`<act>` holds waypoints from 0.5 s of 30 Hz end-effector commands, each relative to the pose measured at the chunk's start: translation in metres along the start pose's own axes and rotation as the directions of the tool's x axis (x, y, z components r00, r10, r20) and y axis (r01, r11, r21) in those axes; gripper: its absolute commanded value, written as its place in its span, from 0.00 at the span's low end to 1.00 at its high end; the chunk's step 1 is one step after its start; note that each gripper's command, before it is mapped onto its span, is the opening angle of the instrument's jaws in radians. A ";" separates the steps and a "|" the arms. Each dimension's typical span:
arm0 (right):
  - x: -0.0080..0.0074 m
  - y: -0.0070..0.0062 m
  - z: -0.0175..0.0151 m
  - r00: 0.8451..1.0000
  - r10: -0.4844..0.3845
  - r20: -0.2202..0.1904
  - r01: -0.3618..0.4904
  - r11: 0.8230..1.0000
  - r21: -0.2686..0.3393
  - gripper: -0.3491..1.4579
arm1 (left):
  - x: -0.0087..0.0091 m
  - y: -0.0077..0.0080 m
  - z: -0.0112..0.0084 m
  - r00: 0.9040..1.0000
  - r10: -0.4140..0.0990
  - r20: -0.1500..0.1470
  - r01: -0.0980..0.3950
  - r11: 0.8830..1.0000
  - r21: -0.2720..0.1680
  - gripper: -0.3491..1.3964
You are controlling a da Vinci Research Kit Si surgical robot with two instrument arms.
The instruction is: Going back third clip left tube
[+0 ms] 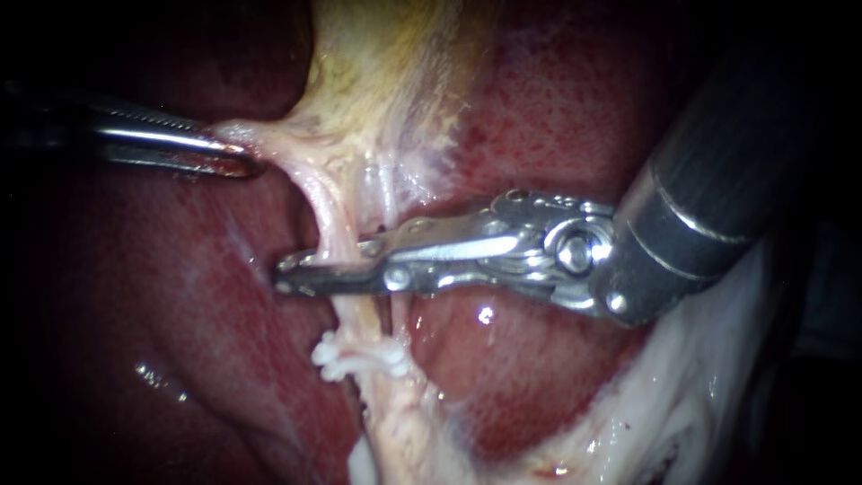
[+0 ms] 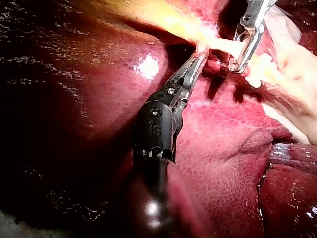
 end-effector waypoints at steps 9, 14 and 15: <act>-0.0022 0.0034 0.0020 0.998 -0.056 -0.011 0.055 0.998 -0.038 0.44 | -0.0001 0.0000 0.0001 1.000 0.001 0.000 -0.001 1.000 0.001 0.00; -0.0028 0.0050 0.0013 0.991 -0.129 -0.029 0.126 0.988 -0.095 0.47 | -0.0001 0.0000 0.0000 1.000 0.001 0.000 -0.001 1.000 0.000 0.00; -0.0029 0.0052 0.0009 0.990 -0.140 -0.028 0.137 0.986 -0.097 0.47 | -0.0001 0.0000 0.0000 1.000 0.001 0.000 -0.001 1.000 0.000 0.00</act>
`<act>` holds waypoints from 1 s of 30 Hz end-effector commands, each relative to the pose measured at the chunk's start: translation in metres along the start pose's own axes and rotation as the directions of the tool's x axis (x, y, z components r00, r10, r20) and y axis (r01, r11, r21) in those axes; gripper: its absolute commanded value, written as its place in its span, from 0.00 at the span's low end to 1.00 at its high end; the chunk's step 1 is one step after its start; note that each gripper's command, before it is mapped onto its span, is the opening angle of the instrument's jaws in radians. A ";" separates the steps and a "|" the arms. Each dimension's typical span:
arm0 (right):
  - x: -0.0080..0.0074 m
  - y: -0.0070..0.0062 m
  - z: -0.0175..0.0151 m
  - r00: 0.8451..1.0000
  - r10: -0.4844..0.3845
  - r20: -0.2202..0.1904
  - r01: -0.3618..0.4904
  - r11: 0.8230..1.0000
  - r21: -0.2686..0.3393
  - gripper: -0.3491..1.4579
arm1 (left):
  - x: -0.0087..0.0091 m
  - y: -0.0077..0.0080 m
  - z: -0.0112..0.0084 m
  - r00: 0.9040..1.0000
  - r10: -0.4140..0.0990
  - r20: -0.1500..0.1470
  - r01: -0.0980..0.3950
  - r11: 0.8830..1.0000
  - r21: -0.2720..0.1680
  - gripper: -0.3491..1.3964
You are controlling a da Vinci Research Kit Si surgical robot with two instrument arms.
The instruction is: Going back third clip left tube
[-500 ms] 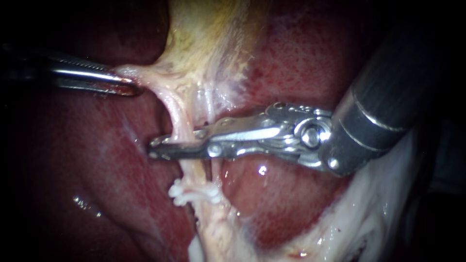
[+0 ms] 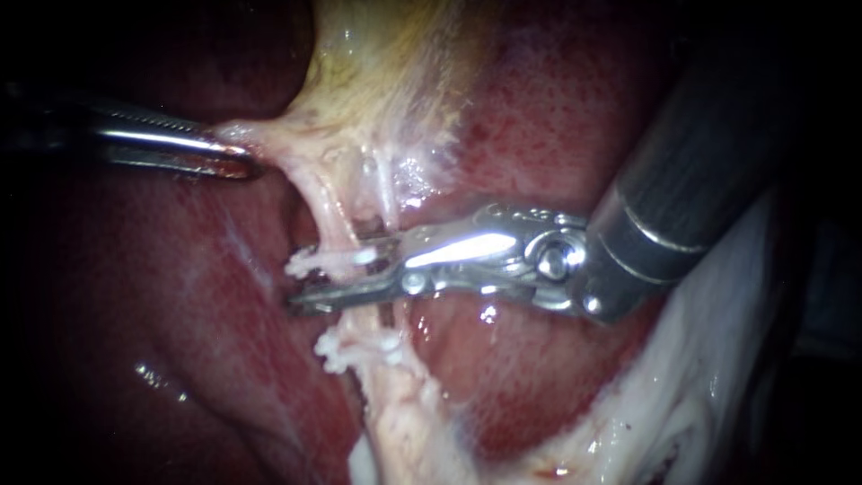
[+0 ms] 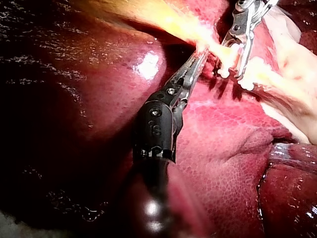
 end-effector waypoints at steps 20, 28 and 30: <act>-0.0044 -0.0027 -0.0131 0.933 -0.359 0.010 0.359 0.933 -0.013 0.47 | -0.0001 -0.0001 -0.0002 1.000 0.001 0.000 -0.001 1.000 -0.002 0.00; -0.0054 -0.0028 -0.0178 0.888 -0.461 0.014 0.461 0.888 -0.008 0.47 | -0.0001 -0.0001 -0.0002 1.000 0.001 0.000 -0.001 1.000 -0.002 0.00; -0.0051 -0.0027 -0.0187 0.881 -0.473 0.014 0.473 0.881 -0.009 0.47 | -0.0002 -0.0001 -0.0002 1.000 0.001 0.000 -0.001 1.000 -0.002 0.00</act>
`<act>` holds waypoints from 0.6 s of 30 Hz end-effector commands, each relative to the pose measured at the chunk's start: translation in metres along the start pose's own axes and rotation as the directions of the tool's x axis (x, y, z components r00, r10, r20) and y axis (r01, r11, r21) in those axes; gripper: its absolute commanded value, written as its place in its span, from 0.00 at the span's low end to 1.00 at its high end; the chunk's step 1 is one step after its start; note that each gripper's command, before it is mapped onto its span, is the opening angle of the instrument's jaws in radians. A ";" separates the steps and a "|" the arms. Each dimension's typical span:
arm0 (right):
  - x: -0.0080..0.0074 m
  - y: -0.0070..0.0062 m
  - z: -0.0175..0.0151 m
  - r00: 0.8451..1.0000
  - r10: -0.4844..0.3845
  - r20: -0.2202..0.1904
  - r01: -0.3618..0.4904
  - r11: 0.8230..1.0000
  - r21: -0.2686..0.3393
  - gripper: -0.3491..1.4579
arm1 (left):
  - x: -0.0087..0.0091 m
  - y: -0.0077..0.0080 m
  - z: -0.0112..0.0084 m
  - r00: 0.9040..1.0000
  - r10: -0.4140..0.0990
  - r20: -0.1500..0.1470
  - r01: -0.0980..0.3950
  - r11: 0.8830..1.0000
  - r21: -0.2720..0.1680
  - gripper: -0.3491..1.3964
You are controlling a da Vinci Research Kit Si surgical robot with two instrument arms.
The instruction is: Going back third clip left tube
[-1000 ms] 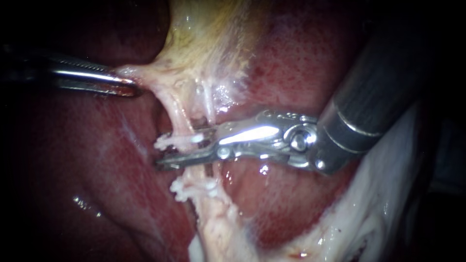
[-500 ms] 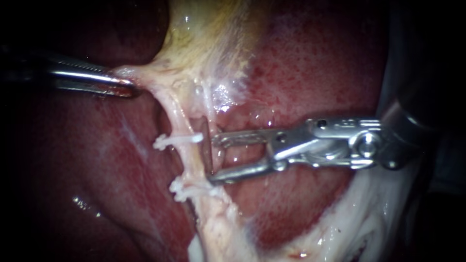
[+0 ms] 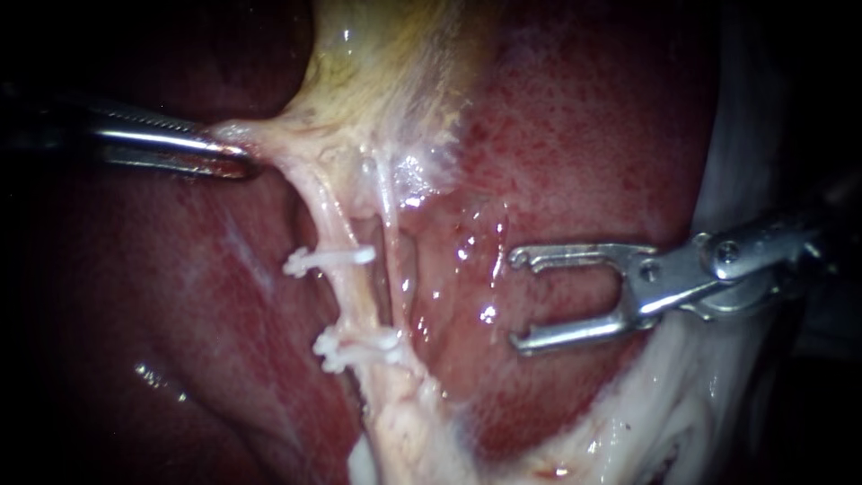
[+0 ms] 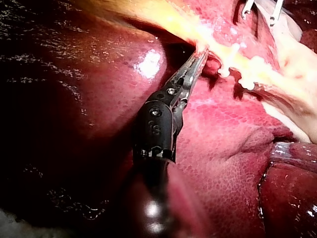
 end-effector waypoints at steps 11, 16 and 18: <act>0.0011 0.0006 -0.0021 1.000 -0.031 0.005 0.031 0.999 -0.022 0.47 | -0.0025 -0.0004 0.0039 1.000 0.014 0.013 -0.014 1.000 -0.006 0.00; 0.0011 0.0005 -0.0022 0.999 -0.037 0.005 0.037 0.999 -0.021 0.47 | -0.0039 -0.0008 0.0059 1.000 0.017 0.022 -0.017 1.000 -0.011 0.00; 0.0011 0.0004 -0.0022 0.999 -0.038 0.005 0.038 0.999 -0.021 0.47 | -0.0041 -0.0010 0.0063 0.999 0.019 0.026 -0.018 1.000 -0.013 0.00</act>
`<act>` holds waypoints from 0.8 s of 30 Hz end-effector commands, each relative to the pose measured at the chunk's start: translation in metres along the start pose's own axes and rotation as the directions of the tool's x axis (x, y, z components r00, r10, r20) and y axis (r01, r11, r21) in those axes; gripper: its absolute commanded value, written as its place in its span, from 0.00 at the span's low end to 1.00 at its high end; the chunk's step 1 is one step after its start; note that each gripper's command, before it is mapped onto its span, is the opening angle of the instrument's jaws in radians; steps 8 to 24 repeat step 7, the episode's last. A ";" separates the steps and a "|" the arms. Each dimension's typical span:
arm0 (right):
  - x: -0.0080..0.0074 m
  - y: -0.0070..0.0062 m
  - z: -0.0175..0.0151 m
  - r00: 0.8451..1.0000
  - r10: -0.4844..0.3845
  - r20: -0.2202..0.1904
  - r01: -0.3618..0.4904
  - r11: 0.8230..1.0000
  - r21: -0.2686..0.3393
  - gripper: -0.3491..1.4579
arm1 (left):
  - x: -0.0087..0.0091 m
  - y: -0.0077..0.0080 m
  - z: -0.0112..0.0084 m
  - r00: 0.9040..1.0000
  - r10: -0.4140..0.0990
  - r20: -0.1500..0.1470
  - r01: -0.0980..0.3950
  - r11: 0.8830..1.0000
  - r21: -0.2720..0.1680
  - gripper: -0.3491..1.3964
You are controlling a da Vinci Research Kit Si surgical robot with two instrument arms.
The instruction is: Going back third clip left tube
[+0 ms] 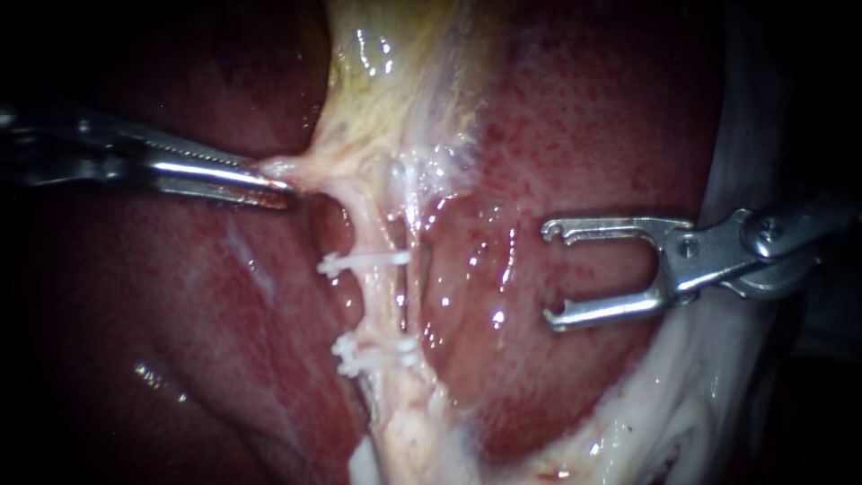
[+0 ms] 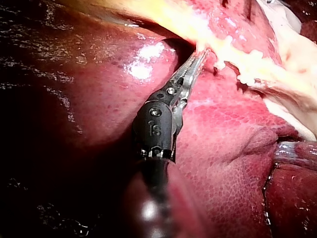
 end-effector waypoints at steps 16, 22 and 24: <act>0.0001 -0.0002 0.0000 1.000 0.000 0.001 0.000 1.000 -0.003 0.47 | 0.0000 -0.0004 -0.0001 1.000 -0.001 0.002 0.001 1.000 -0.004 0.00; 0.0001 -0.0002 0.0000 1.000 0.000 0.001 0.000 1.000 -0.003 0.47 | 0.0000 -0.0004 -0.0001 1.000 -0.001 0.002 0.001 1.000 -0.004 0.00; 0.0001 -0.0002 0.0000 1.000 0.000 0.001 0.000 1.000 -0.003 0.47 | 0.0000 -0.0004 -0.0001 1.000 -0.001 0.002 0.001 1.000 -0.004 0.00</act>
